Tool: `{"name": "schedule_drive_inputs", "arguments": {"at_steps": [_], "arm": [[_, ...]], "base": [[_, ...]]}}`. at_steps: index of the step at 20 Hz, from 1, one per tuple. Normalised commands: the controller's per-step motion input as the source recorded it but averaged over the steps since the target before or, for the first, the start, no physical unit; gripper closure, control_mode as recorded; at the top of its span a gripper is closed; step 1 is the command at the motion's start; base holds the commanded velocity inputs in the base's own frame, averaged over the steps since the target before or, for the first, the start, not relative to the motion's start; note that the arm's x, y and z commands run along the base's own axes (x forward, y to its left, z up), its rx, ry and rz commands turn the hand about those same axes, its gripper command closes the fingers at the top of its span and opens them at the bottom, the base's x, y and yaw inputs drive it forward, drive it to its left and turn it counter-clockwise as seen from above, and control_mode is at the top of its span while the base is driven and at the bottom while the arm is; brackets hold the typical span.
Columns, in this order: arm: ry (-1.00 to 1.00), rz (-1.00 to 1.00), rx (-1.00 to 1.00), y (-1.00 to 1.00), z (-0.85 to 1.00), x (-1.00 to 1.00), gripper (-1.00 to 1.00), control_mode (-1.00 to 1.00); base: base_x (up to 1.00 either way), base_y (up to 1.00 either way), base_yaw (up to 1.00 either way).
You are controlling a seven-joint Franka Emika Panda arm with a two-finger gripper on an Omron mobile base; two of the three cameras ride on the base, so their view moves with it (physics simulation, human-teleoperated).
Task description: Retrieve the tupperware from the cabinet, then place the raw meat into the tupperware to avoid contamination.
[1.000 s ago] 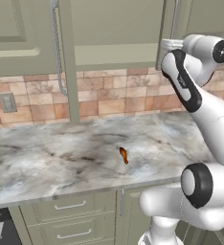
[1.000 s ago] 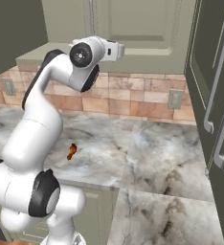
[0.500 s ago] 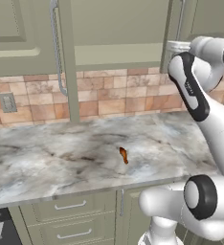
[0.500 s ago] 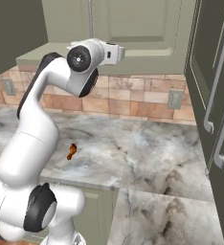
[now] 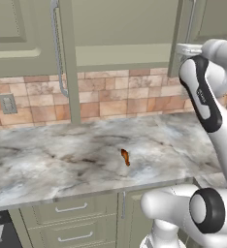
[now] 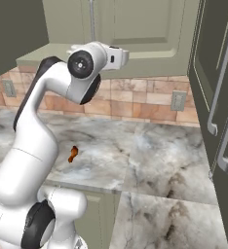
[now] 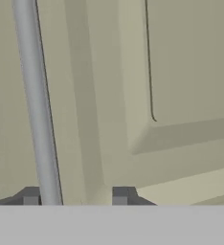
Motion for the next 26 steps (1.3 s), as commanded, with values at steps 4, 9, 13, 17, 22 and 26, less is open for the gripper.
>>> {"name": "schedule_drive_inputs", "arguments": {"at_steps": [4,9,13,17,22,26], "arm": [[0.0,0.02,0.0,-1.0,0.0,-0.41,1.0,-1.0],[0.0,0.02,0.0,-1.0,0.0,-0.42,1.0,-1.0],[0.0,0.02,0.0,-1.0,0.0,-0.4,1.0,-1.0],[0.0,0.02,0.03,-1.0,0.0,-0.38,1.0,-1.0],[0.0,0.01,0.05,-1.0,0.0,-0.37,1.0,-1.0],[0.0,0.01,0.07,-1.0,0.0,-0.35,1.0,-1.0]], "base": [[0.0,0.0,0.0],[0.0,0.0,0.0],[0.0,0.0,0.0],[0.0,0.0,0.0],[0.0,0.0,0.0],[0.0,0.0,0.0]]}}
